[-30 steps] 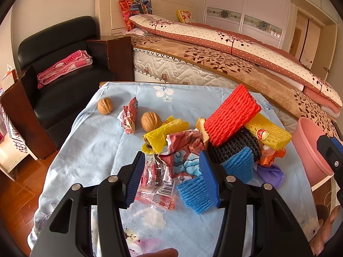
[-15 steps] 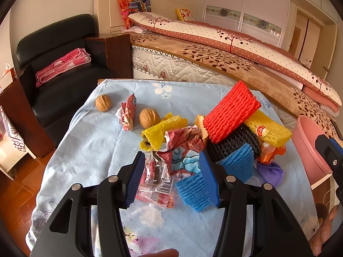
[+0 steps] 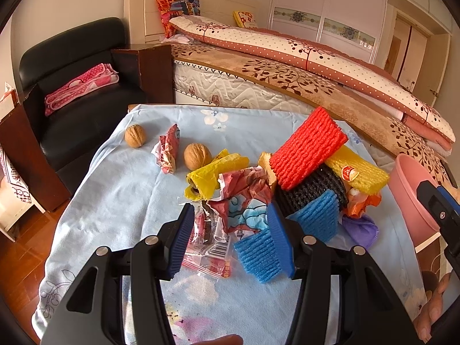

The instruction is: Collect trash

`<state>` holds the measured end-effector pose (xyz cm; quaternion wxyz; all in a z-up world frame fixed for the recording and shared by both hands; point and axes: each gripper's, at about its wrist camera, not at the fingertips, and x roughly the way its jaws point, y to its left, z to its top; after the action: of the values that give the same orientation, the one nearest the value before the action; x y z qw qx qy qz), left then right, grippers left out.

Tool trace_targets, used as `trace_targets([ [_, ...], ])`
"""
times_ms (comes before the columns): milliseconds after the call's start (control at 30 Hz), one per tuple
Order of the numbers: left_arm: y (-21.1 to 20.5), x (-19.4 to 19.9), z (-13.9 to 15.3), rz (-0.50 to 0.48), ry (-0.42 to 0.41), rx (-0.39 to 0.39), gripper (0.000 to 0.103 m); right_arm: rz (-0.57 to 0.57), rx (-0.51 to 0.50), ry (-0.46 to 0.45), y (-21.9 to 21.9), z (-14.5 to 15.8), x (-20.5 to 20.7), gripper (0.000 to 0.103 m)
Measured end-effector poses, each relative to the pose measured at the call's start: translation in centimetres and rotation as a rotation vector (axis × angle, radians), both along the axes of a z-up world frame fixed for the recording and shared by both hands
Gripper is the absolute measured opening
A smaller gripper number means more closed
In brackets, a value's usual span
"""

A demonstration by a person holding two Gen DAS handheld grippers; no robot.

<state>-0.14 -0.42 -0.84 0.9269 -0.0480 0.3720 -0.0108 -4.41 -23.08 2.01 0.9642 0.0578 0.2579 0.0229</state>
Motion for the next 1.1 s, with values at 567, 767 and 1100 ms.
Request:
trace_targets([
  [567, 0.6, -1.9, -0.2, -0.1, -0.044, -0.068, 0.053, 0.013, 0.005, 0.025, -0.1, -0.8, 0.3, 0.086],
  [767, -0.2, -3.3, 0.9, -0.201, -0.091, -0.113, 0.053, 0.027, 0.002, 0.036, 0.1, -1.2, 0.5, 0.086],
  [1100, -2.9, -4.3, 0.5, -0.386, -0.045, -0.091, 0.053, 0.02, 0.012, 0.045, -0.4, -1.3, 0.6, 0.086],
])
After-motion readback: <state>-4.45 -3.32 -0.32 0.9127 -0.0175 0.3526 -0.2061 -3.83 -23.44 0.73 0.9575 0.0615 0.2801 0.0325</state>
